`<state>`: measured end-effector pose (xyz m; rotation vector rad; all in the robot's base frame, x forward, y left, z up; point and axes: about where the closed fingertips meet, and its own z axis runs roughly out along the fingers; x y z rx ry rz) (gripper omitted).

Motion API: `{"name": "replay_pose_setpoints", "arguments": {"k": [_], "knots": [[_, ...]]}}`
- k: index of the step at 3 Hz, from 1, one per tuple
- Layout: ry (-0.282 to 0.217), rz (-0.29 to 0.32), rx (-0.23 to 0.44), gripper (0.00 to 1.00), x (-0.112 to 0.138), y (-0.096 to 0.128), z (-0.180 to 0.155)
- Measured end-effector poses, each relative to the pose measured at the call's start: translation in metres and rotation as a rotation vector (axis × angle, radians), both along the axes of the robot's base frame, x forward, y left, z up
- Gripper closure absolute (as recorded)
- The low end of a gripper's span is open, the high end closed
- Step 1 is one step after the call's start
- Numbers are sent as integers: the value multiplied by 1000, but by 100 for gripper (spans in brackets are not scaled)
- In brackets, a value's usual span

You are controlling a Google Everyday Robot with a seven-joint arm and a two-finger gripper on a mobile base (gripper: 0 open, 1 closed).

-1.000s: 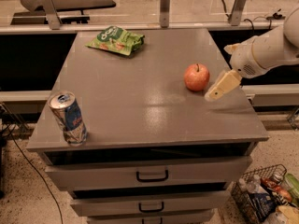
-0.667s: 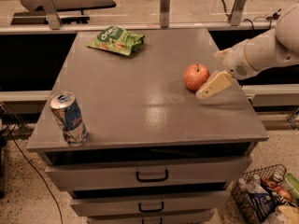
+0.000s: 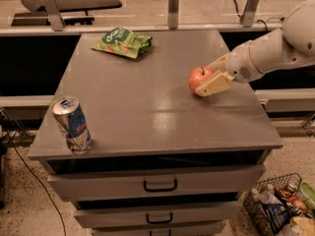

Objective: Move apple near redbull can

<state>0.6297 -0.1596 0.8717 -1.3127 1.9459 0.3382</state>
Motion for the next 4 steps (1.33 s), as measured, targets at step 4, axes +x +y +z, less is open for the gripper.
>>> {"name": "replay_pose_setpoints", "arguments": {"k": [4], "knots": [[-65, 121, 30, 100, -36, 50, 52]]}}
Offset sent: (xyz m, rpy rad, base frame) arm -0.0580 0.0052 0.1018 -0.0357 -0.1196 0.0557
